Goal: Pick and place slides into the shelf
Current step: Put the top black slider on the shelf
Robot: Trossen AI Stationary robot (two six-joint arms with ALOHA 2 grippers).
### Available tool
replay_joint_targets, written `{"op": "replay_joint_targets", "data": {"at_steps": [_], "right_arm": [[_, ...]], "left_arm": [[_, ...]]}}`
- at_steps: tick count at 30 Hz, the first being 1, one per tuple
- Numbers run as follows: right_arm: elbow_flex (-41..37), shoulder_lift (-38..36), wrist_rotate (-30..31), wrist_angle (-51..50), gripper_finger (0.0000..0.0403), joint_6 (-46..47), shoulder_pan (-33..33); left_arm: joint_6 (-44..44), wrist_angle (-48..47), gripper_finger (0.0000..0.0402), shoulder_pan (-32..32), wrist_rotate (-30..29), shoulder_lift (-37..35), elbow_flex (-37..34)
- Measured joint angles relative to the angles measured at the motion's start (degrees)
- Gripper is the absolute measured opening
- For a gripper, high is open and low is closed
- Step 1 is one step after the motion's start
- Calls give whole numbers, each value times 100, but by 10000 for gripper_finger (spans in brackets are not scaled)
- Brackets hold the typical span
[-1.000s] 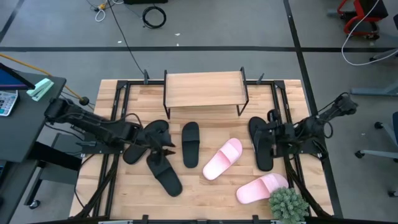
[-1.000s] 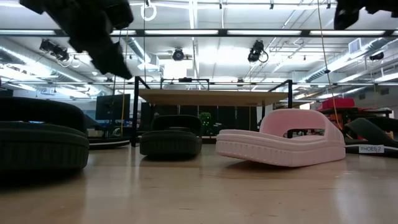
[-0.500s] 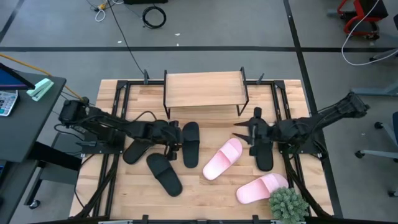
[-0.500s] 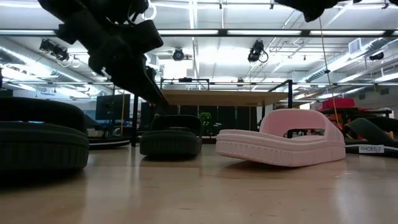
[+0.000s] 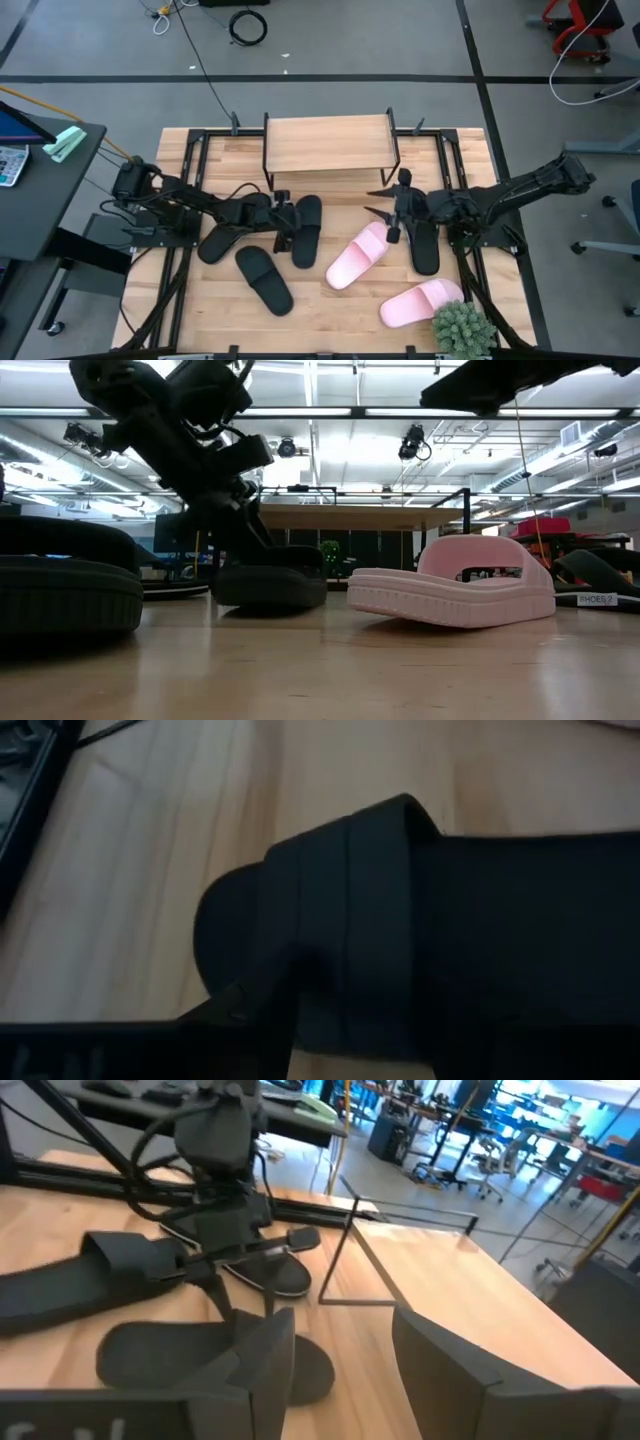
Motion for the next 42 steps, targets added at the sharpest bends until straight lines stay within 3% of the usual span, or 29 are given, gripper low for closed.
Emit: {"op": "replay_joint_targets", "data": {"at_steps": [7, 15, 20, 25, 28, 34, 38, 42], "right_arm": [[0, 11, -3, -43, 176, 55, -114], [0, 37, -5, -402, 175, 459, -115], [0, 37, -4, -882, 175, 1027, -115], [-7, 129, -1, -1147, 175, 1303, -115], [-6, 160, -6, -1219, 175, 1310, -113], [-4, 150, -5, -1381, 175, 1664, -113], [-4, 146, -6, -1422, 175, 1751, -113], [-4, 146, -6, -1455, 175, 1755, -100]], "left_arm": [[-6, 261, 132, 86, -311, 163, -5], [-532, 50, 15, -281, -478, 51, 251], [-542, -1018, 23, -798, -393, -134, 1247], [124, -2949, 12, -853, -1329, -204, 2818], [316, -3737, 18, -548, -1892, -206, 3652], [320, -5027, 13, 546, -1985, -346, 4813], [266, -5575, 12, 1433, -1719, -324, 4918], [333, -5309, 17, 2125, -1377, -324, 4498]]}}
